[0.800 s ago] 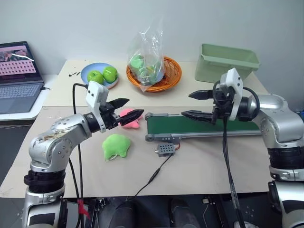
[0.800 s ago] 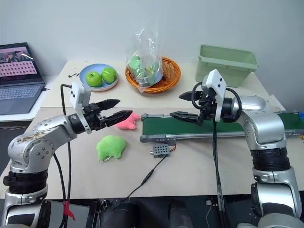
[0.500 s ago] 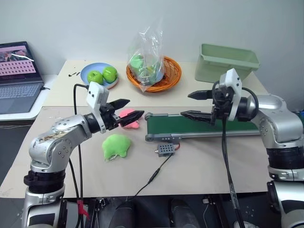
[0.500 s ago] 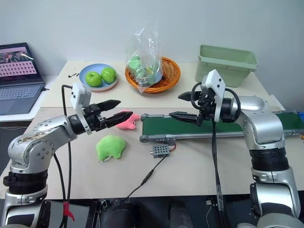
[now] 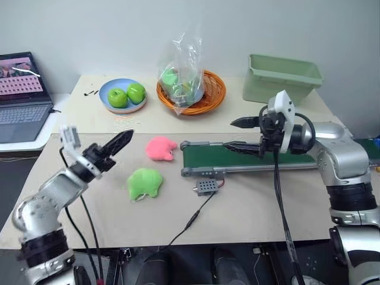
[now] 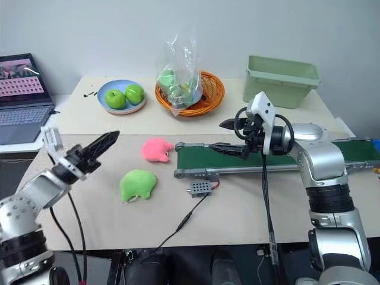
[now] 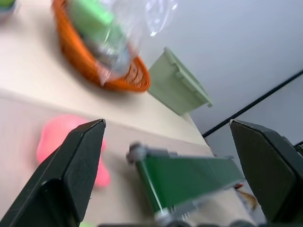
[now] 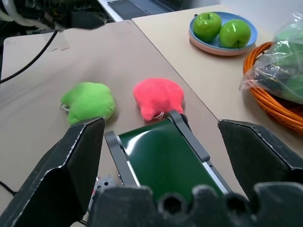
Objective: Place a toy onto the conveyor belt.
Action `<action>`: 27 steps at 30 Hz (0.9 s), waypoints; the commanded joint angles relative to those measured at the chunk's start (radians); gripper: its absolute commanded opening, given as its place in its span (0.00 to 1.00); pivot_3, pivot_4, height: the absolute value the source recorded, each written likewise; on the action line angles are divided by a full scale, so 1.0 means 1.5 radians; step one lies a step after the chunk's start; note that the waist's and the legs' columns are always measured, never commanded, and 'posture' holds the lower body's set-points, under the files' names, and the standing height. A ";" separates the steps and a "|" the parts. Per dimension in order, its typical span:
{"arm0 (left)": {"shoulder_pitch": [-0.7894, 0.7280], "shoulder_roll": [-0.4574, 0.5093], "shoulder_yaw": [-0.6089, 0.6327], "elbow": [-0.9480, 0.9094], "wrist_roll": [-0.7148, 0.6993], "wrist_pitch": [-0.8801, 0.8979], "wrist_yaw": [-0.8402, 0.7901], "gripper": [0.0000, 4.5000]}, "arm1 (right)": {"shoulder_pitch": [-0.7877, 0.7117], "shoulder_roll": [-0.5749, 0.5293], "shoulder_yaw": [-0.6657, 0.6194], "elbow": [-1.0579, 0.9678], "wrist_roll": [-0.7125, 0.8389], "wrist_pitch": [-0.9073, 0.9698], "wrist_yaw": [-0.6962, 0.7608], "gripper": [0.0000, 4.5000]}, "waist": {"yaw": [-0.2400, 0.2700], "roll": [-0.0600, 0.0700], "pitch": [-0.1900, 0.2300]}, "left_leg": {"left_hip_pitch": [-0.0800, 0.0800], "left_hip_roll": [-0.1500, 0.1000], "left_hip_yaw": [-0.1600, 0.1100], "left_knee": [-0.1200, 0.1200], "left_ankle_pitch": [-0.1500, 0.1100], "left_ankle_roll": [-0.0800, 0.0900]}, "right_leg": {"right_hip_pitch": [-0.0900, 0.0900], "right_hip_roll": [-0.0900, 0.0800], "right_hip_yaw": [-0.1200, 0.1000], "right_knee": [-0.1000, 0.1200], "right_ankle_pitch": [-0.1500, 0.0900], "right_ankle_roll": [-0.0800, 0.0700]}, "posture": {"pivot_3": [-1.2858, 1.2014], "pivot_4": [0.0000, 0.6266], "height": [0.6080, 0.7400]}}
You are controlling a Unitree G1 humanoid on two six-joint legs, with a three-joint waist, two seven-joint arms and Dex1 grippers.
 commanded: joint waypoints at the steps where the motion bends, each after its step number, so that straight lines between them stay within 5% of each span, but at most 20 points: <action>1: 0.045 -0.003 0.055 0.044 -0.110 0.013 0.072 1.00 | 0.002 -0.006 -0.010 -0.010 -0.001 -0.015 0.002 1.00 | 0.002 0.000 0.000 | 0.000 0.000 0.000 0.000 0.000 0.000 | 0.000 0.000 0.000 0.000 0.000 0.000 | 0.52 0.24 1.00; 27: 0.052 -0.084 -0.054 0.176 -0.086 0.022 0.176 1.00 | 0.024 -0.037 -0.024 -0.040 -0.024 -0.014 -0.018 1.00 | 0.004 0.000 0.000 | 0.002 -0.001 0.003 0.000 0.000 0.000 | 0.002 0.000 0.000 -0.001 0.000 -0.001 | 0.52 0.24 1.00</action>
